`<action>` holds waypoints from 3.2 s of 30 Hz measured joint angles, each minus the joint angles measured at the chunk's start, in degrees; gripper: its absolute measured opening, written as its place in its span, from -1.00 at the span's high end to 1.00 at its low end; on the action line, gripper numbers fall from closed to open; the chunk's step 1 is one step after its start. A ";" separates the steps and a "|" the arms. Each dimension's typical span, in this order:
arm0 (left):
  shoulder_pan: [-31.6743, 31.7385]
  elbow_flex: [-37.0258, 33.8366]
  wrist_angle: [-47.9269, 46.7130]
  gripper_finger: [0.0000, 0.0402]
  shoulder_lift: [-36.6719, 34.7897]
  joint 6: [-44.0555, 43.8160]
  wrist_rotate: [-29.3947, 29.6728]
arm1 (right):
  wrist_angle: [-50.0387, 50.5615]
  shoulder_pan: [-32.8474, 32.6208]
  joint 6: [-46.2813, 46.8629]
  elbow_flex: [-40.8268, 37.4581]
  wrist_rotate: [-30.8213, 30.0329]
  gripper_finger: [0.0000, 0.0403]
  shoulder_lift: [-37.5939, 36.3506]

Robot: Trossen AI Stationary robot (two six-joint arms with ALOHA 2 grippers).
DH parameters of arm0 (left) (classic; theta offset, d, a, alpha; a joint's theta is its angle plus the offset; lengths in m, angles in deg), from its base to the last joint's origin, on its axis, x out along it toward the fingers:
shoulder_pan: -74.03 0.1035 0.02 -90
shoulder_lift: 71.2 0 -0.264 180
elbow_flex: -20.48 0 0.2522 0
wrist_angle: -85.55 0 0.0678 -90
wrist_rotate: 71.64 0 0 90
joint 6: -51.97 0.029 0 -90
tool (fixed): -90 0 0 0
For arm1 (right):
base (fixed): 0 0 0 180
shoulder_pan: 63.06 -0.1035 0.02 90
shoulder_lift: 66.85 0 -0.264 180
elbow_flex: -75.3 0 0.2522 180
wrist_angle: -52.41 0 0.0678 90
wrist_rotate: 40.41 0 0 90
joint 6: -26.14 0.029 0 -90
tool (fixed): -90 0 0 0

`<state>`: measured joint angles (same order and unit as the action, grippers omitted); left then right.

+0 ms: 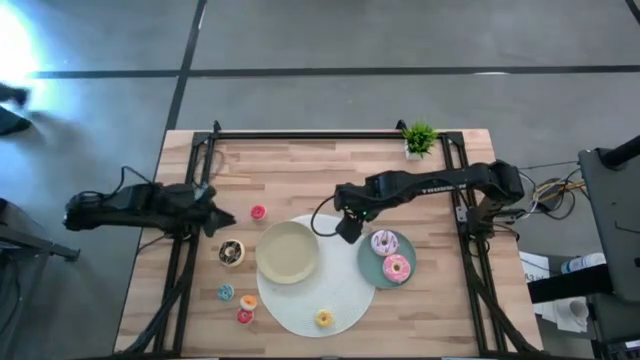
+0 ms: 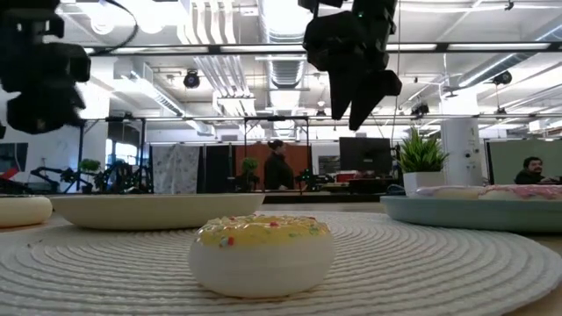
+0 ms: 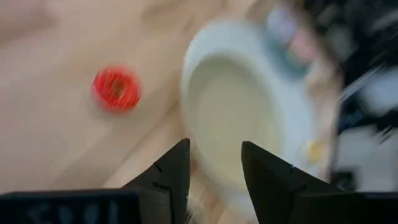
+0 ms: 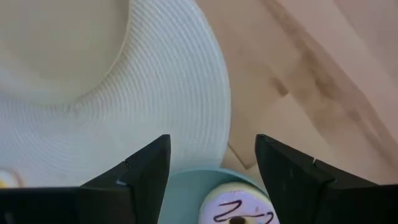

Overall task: Pick & Place donuts
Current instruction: Put the big black donut on the blue plate

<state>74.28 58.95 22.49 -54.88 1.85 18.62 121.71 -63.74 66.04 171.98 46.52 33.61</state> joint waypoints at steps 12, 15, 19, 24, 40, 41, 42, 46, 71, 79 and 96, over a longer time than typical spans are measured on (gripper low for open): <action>-0.85 3.62 -7.31 0.41 26.24 5.17 -5.64 | -1.31 0.22 -1.32 -0.07 0.05 -0.12 0.00; -1.93 5.53 -7.36 0.41 31.39 7.93 -5.72 | -1.31 0.24 -1.52 -0.07 0.05 -0.12 0.00; -4.49 8.51 -9.33 0.41 36.37 12.23 -5.72 | -1.27 0.22 -2.73 -0.07 0.05 -0.12 0.00; -7.51 9.62 -10.61 0.41 40.95 16.03 -5.36 | -1.07 0.26 -4.40 -0.23 0.01 -0.12 0.00; -11.78 9.55 -7.20 -0.06 44.55 10.82 -4.84 | -1.11 0.37 -9.03 -0.34 -0.33 -0.12 0.00; -11.78 9.26 -7.12 -0.06 45.10 10.65 -4.84 | -1.10 0.37 -9.09 -0.35 -0.42 -0.12 0.00; -11.78 8.96 -6.64 -0.06 45.52 10.45 -4.84 | -1.17 0.37 -9.11 -0.39 -0.47 -0.12 0.00; -11.78 7.61 -4.28 -0.06 47.15 9.64 -4.82 | -1.18 0.37 -9.21 -0.56 -1.05 -0.12 0.00; -12.44 14.02 1.51 0.97 44.95 6.54 4.63 | -26.47 2.72 5.12 -4.71 16.42 0.06 -0.28; -12.24 24.59 7.40 0.99 44.21 13.60 17.35 | -52.90 3.60 18.48 -11.80 21.11 -0.03 0.87; -8.70 25.70 25.66 1.00 56.00 20.19 15.24 | -57.21 3.69 21.14 -12.60 17.90 -0.27 0.87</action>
<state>65.58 84.65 48.15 1.12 22.04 33.87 64.50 -60.05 87.18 159.39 64.42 34.49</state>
